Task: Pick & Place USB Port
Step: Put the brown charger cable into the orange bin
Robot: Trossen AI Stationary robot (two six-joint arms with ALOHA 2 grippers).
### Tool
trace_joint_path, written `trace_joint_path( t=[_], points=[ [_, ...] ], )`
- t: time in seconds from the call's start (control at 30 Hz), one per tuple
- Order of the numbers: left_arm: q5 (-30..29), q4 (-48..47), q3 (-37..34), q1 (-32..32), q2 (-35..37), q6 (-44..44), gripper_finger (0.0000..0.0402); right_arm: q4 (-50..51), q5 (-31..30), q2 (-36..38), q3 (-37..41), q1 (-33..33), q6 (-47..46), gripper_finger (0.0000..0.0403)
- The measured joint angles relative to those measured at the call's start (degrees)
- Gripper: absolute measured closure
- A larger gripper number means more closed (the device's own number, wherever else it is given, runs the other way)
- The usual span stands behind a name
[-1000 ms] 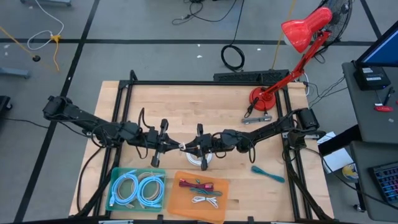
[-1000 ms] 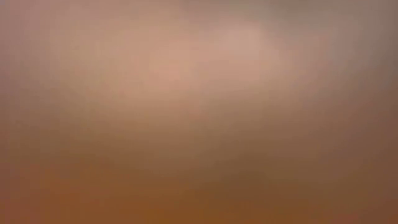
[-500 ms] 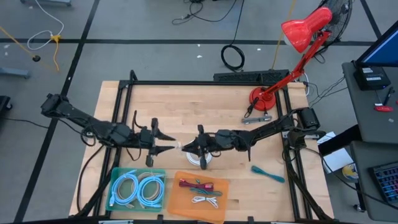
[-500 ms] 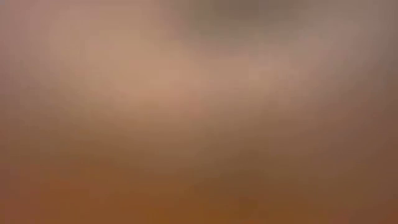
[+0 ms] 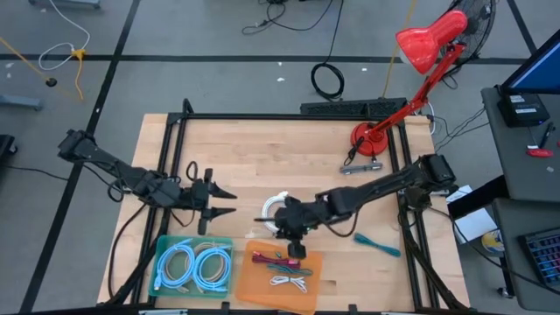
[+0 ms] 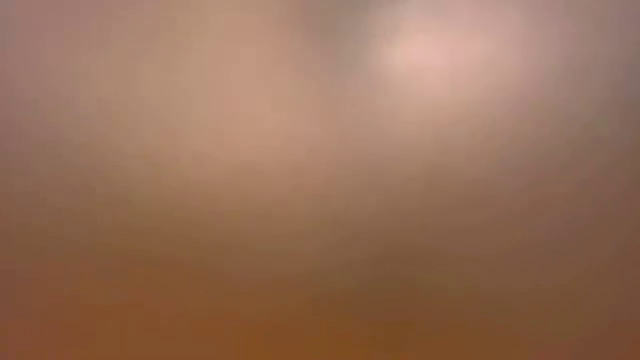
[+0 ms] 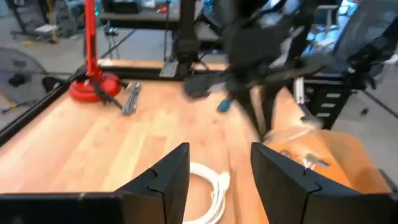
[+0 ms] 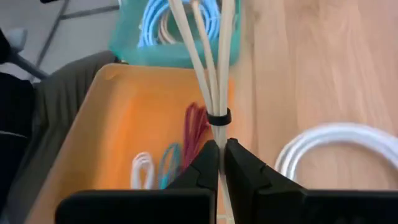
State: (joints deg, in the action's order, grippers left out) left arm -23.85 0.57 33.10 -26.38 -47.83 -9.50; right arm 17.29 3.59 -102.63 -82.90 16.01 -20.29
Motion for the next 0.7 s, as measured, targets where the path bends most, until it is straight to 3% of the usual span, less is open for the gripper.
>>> trace_joint_path(
  t=[0.2, 0.37, 0.53, 0.7],
  points=[
    [-2.2, -4.4, 0.0, -0.1, 0.0, -3.3, 0.0229, 11.7, -0.4, -0.2, -7.6, 5.2, -7.2, 0.0399],
    [-2.2, -6.5, 0.0, -0.1, 0.0, -5.2, 0.0229, 10.8, 3.8, -5.1, -7.6, 6.8, -12.6, 0.0399],
    [-1.7, -8.1, 0.0, -0.2, 0.0, -6.7, 0.0229, 3.2, 14.1, -13.0, -7.5, 6.7, -15.0, 0.0399],
    [-1.7, -8.7, 0.0, -1.0, 0.0, -6.9, 0.0229, 2.0, 16.1, -15.7, -7.5, 6.5, -16.8, 0.0399]
  ],
)
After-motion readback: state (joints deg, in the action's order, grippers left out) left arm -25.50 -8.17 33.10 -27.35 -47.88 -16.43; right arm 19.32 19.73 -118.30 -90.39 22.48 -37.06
